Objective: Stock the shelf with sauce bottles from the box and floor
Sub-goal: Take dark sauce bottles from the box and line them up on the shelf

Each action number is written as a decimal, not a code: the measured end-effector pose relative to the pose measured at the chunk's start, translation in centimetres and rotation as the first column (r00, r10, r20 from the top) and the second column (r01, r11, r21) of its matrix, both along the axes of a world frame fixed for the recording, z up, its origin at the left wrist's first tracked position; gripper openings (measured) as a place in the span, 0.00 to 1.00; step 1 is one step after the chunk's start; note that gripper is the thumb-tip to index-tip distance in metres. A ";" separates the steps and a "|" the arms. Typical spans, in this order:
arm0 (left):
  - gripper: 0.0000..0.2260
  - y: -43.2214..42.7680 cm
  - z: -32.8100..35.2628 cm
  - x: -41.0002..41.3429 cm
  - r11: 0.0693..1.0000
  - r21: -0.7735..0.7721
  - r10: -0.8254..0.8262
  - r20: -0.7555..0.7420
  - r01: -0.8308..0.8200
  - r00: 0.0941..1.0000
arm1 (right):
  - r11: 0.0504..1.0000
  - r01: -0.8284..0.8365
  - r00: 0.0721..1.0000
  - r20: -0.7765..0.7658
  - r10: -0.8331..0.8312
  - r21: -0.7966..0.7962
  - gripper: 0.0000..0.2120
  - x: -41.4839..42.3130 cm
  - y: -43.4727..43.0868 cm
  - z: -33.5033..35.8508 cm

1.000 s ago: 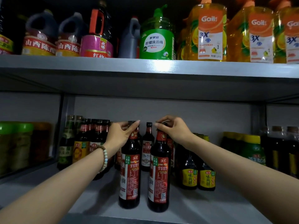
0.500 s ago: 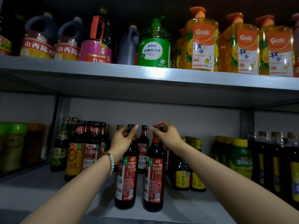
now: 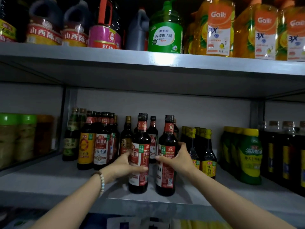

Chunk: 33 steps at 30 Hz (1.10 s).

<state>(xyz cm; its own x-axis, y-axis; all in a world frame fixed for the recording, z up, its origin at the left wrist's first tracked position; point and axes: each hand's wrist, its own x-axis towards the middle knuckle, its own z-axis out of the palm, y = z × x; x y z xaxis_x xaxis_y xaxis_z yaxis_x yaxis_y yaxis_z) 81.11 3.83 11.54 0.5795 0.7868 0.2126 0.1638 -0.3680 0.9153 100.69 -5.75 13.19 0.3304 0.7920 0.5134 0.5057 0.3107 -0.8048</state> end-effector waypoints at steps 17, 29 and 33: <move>0.36 1.5 -0.4 -0.1 0.992 0.124 0.021 0.002 -0.021 1.000 | 0.930 -0.277 0.956 0.028 0.292 -0.242 0.27 2.9 1.0 0.0; 0.33 8.1 0.9 2.2 0.984 0.152 0.112 -0.127 -0.093 0.986 | 0.939 -0.221 0.974 -0.007 0.228 -0.265 0.36 3.7 9.2 -0.6; 0.31 11.0 0.7 3.1 0.987 0.146 0.074 -0.097 -0.059 0.993 | 0.943 -0.259 0.965 -0.024 0.259 -0.208 0.30 3.9 12.1 -1.3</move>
